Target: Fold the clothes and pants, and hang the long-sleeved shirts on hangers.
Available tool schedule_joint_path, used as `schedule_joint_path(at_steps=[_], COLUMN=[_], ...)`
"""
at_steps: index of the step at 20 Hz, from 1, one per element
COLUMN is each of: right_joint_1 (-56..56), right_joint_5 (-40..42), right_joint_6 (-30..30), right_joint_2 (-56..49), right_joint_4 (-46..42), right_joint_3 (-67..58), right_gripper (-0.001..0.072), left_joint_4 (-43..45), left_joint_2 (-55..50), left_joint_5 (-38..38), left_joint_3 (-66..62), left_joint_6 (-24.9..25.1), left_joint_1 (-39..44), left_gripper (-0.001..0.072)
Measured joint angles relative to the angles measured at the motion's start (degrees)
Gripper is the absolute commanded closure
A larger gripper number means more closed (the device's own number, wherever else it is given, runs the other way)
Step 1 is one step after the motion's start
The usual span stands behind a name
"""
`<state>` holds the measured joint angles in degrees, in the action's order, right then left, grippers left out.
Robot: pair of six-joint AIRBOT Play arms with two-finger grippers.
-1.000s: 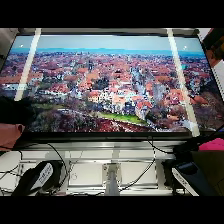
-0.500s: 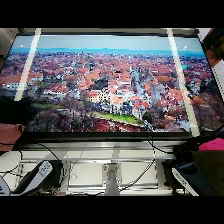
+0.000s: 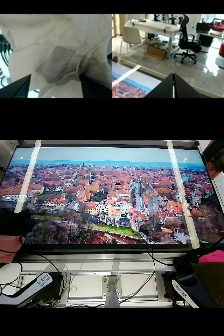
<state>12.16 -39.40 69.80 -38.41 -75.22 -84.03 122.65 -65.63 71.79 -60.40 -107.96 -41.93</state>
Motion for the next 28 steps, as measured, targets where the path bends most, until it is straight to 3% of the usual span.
schedule_joint_path(at_steps=[1, 3, 4, 5, 12, 16, 21, 28], right_joint_1=[0.0, 0.0, 0.0, 0.0, 0.0, 0.0, 0.0, 0.0], right_joint_5=[0.0, 0.0, 0.0, 0.0, 0.0, 0.0, 0.0, 0.0], right_joint_6=[0.0, 0.0, 0.0, 0.0, 0.0, 0.0, 0.0, 0.0], right_joint_2=[0.0, 0.0, 0.0, 0.0, 0.0, 0.0, 0.0, 0.0], right_joint_4=[0.0, 0.0, 0.0, 0.0, 0.0, 0.0, 0.0, 0.0], right_joint_3=[0.0, 0.0, 0.0, 0.0, 0.0, 0.0, 0.0, 0.0], right_gripper=[0.0702, 0.0702, 0.0702, 0.0702, 0.0702, 0.0702, 0.0703, 0.0702], left_joint_4=[0.2, 1.6, 2.5, 3.5, 5.6, 4.6, 4.3, 3.0], left_joint_2=[-0.5, -1.4, -1.6, -1.8, 0.9, 6.0, 13.3, 17.8], left_joint_5=[-0.5, -1.4, -1.5, -1.6, -1.2, -6.9, -22.1, -48.1], left_joint_3=[0.0, 0.0, 0.0, 0.0, -0.6, -3.3, -9.7, -12.3], left_joint_6=[0.2, 0.4, 0.4, 0.7, 2.2, 2.5, 2.4, -0.7], left_joint_1=[0.0, 0.0, 0.0, 0.0, 0.5, 4.2, 15.1, 39.7], left_gripper=[0.0142, 0.0507, 0.0645, 0.0688, 0.0691, 0.0691, 0.0692, 0.0693])
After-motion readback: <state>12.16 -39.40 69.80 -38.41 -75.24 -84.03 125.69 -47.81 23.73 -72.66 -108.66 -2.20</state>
